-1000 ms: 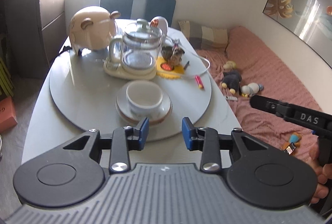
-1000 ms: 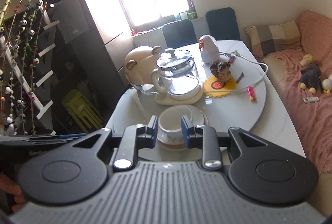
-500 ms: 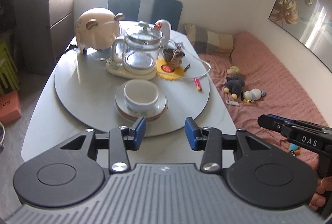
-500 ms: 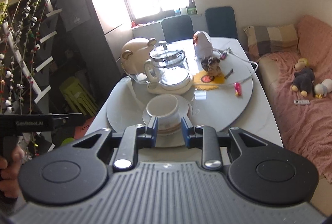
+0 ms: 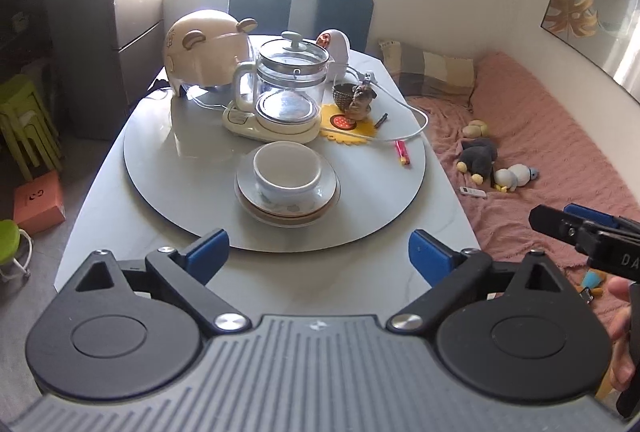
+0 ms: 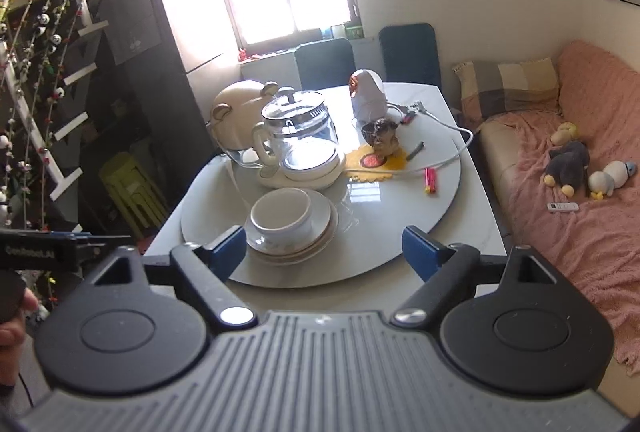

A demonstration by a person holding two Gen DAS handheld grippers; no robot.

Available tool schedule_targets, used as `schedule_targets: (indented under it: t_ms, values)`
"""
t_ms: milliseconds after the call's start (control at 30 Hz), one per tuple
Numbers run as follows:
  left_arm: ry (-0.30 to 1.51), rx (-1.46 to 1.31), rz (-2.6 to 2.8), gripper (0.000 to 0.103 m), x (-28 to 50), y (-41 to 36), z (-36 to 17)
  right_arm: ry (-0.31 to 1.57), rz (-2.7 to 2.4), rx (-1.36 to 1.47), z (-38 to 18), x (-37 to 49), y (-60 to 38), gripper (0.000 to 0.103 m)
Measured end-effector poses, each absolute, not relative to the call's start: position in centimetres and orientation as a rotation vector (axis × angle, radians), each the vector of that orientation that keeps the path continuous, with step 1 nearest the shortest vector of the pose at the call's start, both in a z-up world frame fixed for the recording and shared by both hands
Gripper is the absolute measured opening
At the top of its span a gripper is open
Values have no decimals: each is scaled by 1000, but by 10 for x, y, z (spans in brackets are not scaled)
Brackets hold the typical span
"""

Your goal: Organize plates and bowls

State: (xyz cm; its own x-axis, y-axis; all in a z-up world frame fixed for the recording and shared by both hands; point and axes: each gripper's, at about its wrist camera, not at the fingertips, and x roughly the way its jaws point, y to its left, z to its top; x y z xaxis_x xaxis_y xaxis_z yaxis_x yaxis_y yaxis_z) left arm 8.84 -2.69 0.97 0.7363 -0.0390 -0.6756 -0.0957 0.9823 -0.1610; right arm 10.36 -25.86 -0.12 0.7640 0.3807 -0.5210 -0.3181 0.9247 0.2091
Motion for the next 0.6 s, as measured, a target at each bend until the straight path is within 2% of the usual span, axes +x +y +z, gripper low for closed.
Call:
schedule_targets:
  t_ms: [600]
  values:
    - [733, -202, 74, 99, 83, -21, 18, 608, 409, 113, -3, 107, -253, 90]
